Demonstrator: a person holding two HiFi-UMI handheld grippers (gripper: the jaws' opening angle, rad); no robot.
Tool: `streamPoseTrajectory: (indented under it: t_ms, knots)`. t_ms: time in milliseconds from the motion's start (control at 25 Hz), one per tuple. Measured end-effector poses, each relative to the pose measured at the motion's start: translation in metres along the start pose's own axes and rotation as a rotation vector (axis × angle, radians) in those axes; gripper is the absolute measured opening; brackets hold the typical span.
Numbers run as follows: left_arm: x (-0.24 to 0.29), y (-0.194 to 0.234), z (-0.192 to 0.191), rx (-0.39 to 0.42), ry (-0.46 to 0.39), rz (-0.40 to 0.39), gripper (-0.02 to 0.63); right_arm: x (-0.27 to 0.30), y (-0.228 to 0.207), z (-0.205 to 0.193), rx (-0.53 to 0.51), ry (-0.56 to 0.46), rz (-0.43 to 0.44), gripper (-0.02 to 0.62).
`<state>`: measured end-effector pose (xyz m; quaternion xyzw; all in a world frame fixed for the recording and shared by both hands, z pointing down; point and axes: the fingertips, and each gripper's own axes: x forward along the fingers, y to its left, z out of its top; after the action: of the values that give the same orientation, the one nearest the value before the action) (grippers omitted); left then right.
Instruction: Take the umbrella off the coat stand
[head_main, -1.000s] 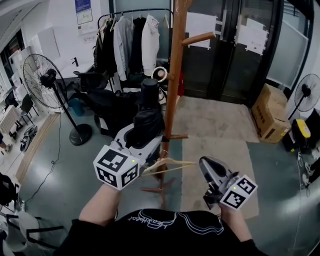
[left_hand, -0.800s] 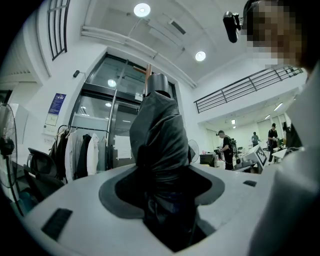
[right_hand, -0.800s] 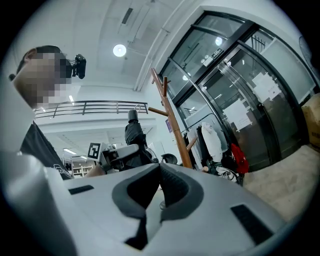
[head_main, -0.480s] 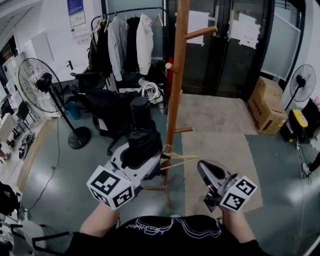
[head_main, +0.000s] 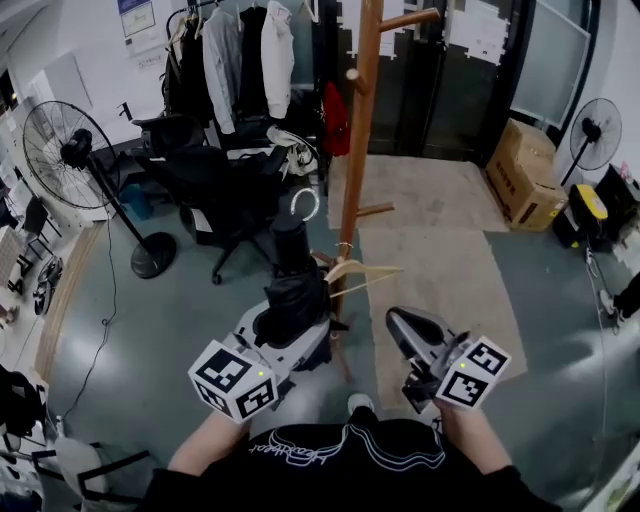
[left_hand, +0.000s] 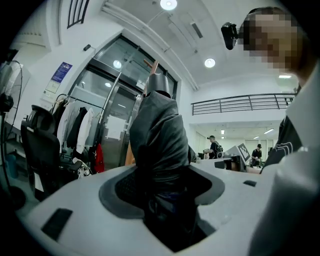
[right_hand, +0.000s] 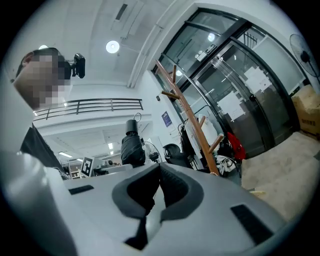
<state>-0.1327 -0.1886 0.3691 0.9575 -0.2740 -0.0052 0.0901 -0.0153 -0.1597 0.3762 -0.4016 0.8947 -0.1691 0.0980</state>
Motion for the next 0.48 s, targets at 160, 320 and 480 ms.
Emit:
streamPoseTrajectory:
  t_ms: [160, 320, 480]
  knots:
    - [-0.019, -0.009, -0.016, -0.002, 0.013, -0.010, 0.239, 0.001, 0.022, -0.013, 0.007, -0.003, 0.009, 0.002]
    - [-0.037, -0.016, -0.023, -0.021, 0.024, -0.008, 0.239, -0.001, 0.039, -0.020, 0.020, -0.009, 0.011, 0.002]
    - [-0.049, -0.023, -0.023, -0.021, 0.014, -0.007, 0.239, -0.004, 0.052, -0.020, 0.022, -0.020, 0.021, 0.002]
